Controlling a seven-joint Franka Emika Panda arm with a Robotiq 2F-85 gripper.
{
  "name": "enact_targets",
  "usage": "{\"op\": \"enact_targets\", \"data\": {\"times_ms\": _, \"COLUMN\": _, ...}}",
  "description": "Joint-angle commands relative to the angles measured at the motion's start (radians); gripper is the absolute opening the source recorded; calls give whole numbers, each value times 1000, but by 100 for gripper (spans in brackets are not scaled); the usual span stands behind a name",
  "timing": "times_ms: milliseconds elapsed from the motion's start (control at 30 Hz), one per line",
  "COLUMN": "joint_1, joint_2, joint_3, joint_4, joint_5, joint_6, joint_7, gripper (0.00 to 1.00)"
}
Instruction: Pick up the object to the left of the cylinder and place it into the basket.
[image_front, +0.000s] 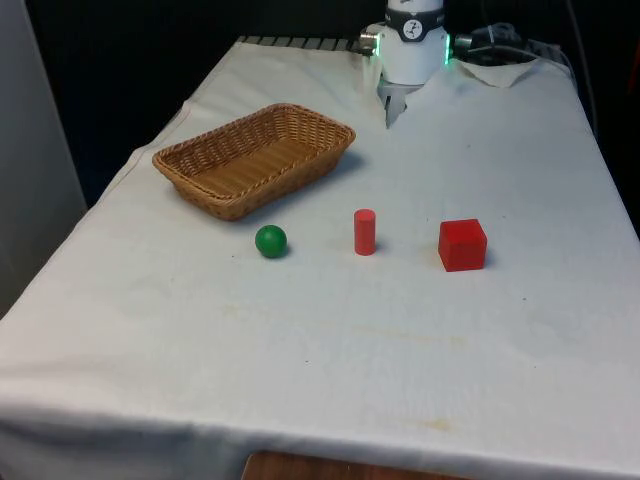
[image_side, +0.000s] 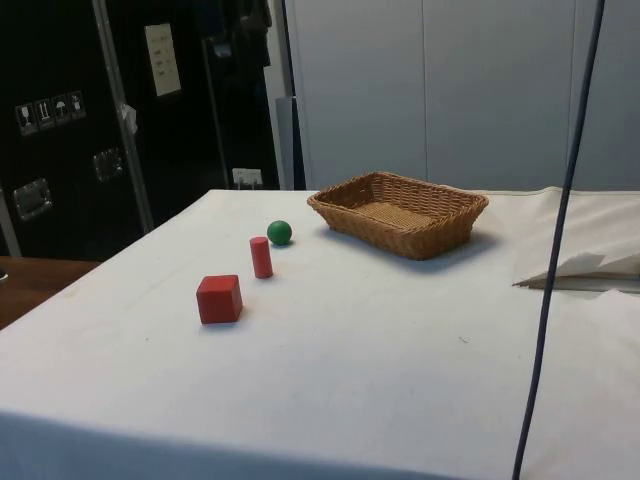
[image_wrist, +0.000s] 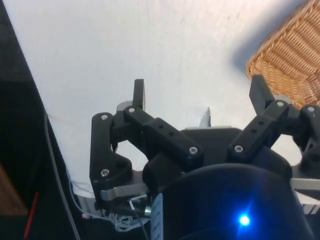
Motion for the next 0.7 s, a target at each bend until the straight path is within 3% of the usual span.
{"op": "enact_targets", "data": {"times_ms": 0, "joint_1": 4, "joint_2": 7, "joint_3": 3, "joint_4": 3, "joint_5": -8, "joint_6": 10, "joint_7": 13, "gripper": 100}}
{"op": "enact_targets", "data": {"times_ms": 333, "joint_1": 1, "joint_2": 63, "joint_3": 36, "joint_4": 29, "joint_5": -6, "joint_6": 53, "joint_7": 39, "gripper": 100}}
{"op": "enact_targets", "data": {"times_ms": 667, "joint_1": -7, "joint_2": 120, "joint_3": 38, "joint_4": 25, "joint_5": 5, "joint_6": 122, "joint_7": 25, "gripper": 100}}
